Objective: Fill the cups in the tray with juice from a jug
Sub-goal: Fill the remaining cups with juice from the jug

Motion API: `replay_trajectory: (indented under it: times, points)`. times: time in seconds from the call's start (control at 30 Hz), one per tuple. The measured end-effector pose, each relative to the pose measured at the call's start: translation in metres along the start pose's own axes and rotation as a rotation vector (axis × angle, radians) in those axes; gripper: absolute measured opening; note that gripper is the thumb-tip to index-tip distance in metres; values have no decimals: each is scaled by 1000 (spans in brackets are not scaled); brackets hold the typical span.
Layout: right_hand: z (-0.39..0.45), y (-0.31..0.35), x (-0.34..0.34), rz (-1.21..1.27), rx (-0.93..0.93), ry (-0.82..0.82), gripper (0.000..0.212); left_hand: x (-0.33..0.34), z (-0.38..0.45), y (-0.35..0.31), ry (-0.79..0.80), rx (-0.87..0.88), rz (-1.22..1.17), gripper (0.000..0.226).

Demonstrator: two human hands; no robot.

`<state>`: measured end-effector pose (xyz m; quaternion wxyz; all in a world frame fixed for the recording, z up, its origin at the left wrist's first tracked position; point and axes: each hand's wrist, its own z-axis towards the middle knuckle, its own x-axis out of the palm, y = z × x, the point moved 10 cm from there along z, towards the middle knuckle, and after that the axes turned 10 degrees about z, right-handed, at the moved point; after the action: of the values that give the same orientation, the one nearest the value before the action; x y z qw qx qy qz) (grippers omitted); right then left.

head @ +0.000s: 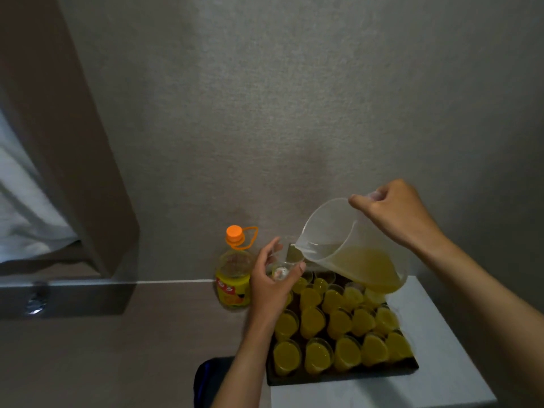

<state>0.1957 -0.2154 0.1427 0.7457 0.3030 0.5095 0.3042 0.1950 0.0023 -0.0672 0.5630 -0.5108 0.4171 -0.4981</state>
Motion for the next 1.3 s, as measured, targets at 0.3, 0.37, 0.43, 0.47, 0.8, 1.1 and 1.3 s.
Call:
replay_trajectory:
  times: [0.3, 0.37, 0.43, 0.47, 0.8, 1.1, 1.3]
  points:
    - [10, 14, 2, -130, -19, 54, 41, 2, -1, 7, 9, -7, 9, 62]
    - [11, 15, 4, -148, -21, 68, 42, 1, 0, 8, 1, -6, 1, 62]
    - [13, 15, 5, -160, -21, 69, 44, 2, 0, 8, 4, -3, 1, 62]
    - [14, 15, 5, -164, -21, 70, 44, 2, 0, 8, 9, -2, 1, 62]
    - [17, 24, 10, -240, -56, 78, 40, 5, -2, 2, 14, 11, 0, 61]
    - [17, 28, 14, -286, -89, 112, 42, 8, -7, -3, 21, 21, 16, 60]
    - [15, 31, 13, -317, -85, 109, 42, 9, -11, -4, 37, 18, -12, 59]
